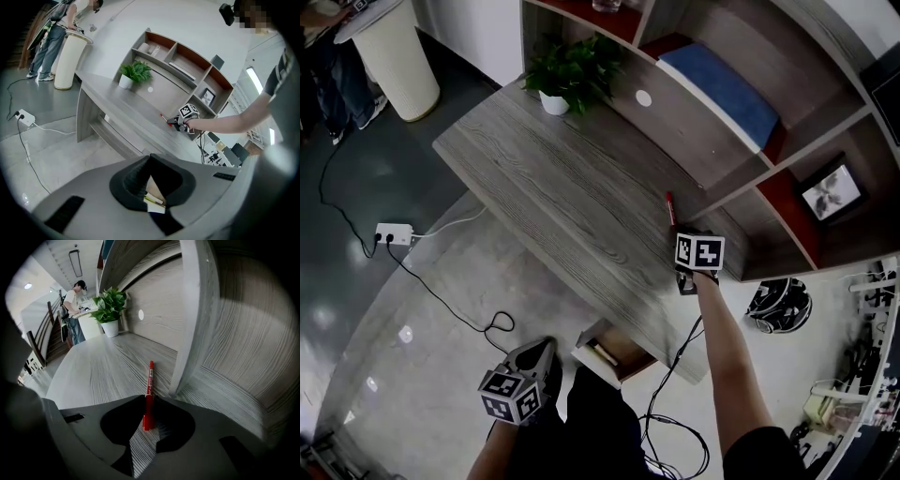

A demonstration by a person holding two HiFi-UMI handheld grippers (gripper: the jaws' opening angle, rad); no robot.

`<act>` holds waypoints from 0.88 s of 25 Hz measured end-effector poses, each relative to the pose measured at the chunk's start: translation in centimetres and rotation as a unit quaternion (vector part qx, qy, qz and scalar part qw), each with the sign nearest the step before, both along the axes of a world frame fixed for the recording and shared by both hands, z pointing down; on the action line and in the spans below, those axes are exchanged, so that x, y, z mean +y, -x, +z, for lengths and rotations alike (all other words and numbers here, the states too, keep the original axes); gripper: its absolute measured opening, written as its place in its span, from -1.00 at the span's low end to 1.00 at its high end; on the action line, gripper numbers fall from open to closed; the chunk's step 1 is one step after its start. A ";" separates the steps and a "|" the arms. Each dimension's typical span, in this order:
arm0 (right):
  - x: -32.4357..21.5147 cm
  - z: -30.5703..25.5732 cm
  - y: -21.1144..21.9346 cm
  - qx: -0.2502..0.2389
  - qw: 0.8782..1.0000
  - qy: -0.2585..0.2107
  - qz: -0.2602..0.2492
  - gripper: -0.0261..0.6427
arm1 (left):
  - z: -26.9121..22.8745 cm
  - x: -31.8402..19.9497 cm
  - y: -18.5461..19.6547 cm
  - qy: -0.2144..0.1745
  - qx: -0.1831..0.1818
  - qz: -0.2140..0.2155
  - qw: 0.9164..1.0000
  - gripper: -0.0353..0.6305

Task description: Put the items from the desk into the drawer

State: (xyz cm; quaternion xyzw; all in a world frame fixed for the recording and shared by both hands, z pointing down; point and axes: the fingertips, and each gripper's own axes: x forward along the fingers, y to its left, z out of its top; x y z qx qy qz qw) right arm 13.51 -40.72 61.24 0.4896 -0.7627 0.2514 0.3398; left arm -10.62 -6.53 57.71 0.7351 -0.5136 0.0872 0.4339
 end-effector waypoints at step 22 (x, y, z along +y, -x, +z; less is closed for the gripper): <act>8.1 -4.2 2.6 -0.038 0.998 -0.049 -0.002 -0.73 | -2.3 1.0 0.8 -0.037 -0.007 0.054 0.998 -0.82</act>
